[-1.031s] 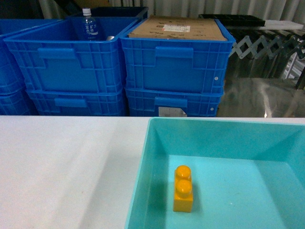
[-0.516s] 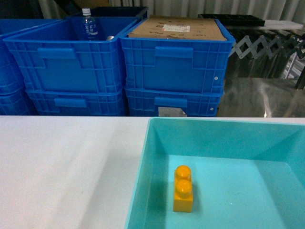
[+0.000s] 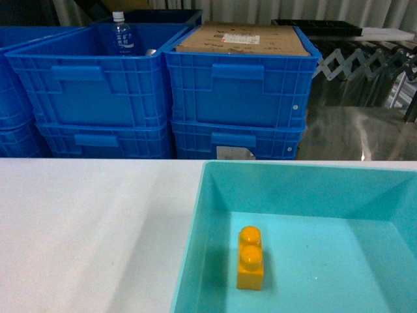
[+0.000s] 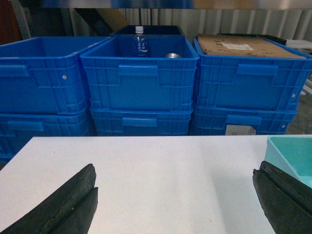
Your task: Pick red block from blue box to shelf
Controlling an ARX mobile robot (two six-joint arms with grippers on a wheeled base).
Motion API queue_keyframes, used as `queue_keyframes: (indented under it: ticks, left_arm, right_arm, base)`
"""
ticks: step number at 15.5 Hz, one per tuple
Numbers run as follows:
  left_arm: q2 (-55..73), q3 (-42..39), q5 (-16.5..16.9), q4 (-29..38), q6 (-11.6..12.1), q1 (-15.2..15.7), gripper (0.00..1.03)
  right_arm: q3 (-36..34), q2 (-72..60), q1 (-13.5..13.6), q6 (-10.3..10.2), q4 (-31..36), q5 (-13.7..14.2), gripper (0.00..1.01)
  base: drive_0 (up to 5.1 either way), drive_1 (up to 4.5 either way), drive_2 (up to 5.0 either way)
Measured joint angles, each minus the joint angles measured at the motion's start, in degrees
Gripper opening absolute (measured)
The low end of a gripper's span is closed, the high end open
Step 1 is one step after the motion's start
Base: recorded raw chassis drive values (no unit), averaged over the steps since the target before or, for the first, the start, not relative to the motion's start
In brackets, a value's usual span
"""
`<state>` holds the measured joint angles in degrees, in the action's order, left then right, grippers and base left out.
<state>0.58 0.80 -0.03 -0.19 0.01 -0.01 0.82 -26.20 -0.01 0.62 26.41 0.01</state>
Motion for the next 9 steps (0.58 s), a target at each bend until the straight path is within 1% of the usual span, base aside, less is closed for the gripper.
queue_keyframes:
  ticks: [8,9]
  left_arm:
    - [0.0,0.0,0.0,0.0,0.0,0.0,0.98]
    - [0.0,0.0,0.0,0.0,0.0,0.0,0.98]
  right_arm:
    - [0.0,-0.6,-0.1,-0.2,0.2,-0.2,0.26]
    - [0.5,-4.3,-1.7,-1.6,-3.3,-2.5,0.26]
  base:
    - [0.0,0.00,0.0]
    - [0.0,0.00,0.0]
